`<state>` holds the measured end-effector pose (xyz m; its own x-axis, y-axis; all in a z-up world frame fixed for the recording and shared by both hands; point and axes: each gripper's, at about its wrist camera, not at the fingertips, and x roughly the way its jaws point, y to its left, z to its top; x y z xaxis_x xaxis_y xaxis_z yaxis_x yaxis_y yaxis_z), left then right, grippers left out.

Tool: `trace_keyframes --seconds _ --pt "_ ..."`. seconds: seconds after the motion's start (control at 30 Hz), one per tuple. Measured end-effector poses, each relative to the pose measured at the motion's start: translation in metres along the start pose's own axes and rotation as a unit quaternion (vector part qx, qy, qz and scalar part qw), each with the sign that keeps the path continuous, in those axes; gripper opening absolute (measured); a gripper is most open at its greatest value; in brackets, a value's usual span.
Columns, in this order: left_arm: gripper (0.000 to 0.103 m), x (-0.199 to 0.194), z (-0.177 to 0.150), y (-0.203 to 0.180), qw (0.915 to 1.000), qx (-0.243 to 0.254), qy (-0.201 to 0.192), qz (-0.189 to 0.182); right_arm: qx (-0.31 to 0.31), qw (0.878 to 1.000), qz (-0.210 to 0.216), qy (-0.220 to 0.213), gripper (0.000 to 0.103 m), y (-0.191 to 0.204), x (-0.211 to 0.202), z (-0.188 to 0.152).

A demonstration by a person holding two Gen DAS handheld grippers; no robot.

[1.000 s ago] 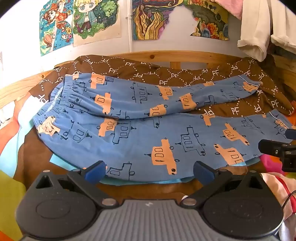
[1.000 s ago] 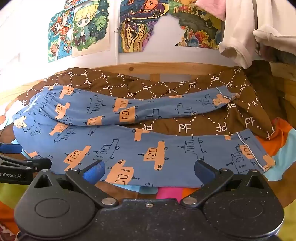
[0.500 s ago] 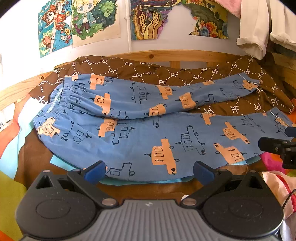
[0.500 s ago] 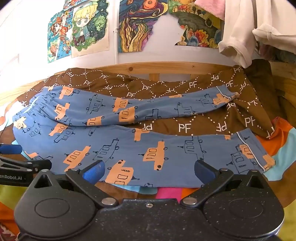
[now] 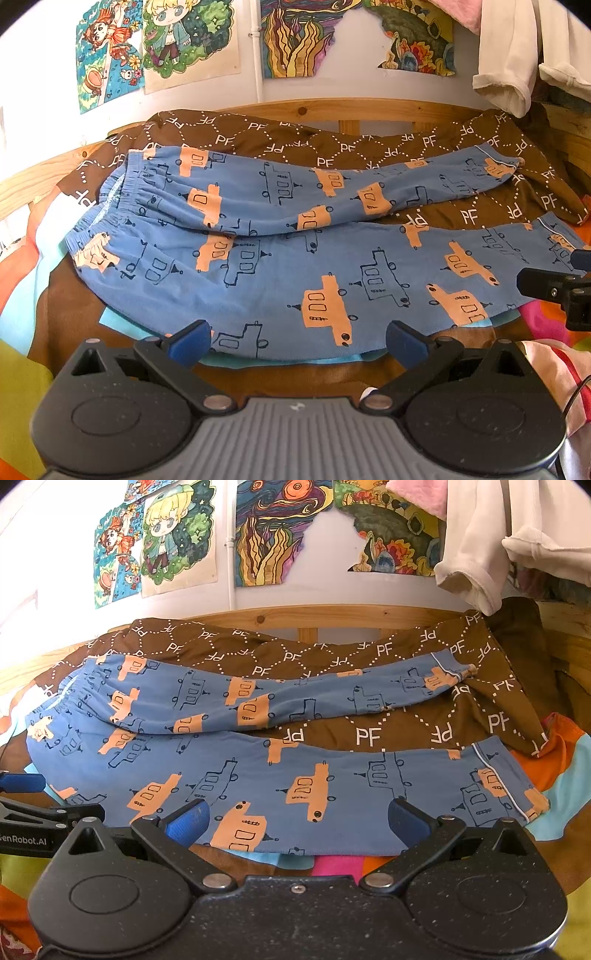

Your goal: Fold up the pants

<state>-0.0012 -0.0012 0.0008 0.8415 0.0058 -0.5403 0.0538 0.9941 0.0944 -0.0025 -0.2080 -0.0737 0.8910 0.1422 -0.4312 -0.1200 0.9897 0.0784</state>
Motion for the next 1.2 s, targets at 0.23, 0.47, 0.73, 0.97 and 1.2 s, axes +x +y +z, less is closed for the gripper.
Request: trace_keyframes --seconds 0.23,0.47,0.73,0.97,1.2 --pt "0.103 0.0002 0.0001 -0.0007 1.0000 0.000 0.000 0.001 0.001 1.000 0.001 0.000 0.102 -0.0003 0.0003 0.0004" --pt "0.103 0.0002 0.0001 -0.0006 1.0000 0.001 0.000 0.001 0.002 1.000 0.001 0.000 0.102 -0.0008 0.0010 0.0003" --pt "0.103 0.0001 0.0004 -0.0004 1.0000 0.001 0.000 0.000 0.004 1.000 0.001 -0.002 0.102 0.0004 -0.0022 0.0015" --pt "0.103 0.0000 0.0005 -0.0007 1.0000 0.002 0.000 0.001 0.003 1.000 0.000 -0.002 0.102 -0.0001 -0.0018 0.0011" --pt "0.103 0.0002 0.0011 -0.0013 1.0000 0.002 0.001 0.002 0.004 1.000 0.001 -0.003 0.102 -0.0004 -0.0011 0.0008"
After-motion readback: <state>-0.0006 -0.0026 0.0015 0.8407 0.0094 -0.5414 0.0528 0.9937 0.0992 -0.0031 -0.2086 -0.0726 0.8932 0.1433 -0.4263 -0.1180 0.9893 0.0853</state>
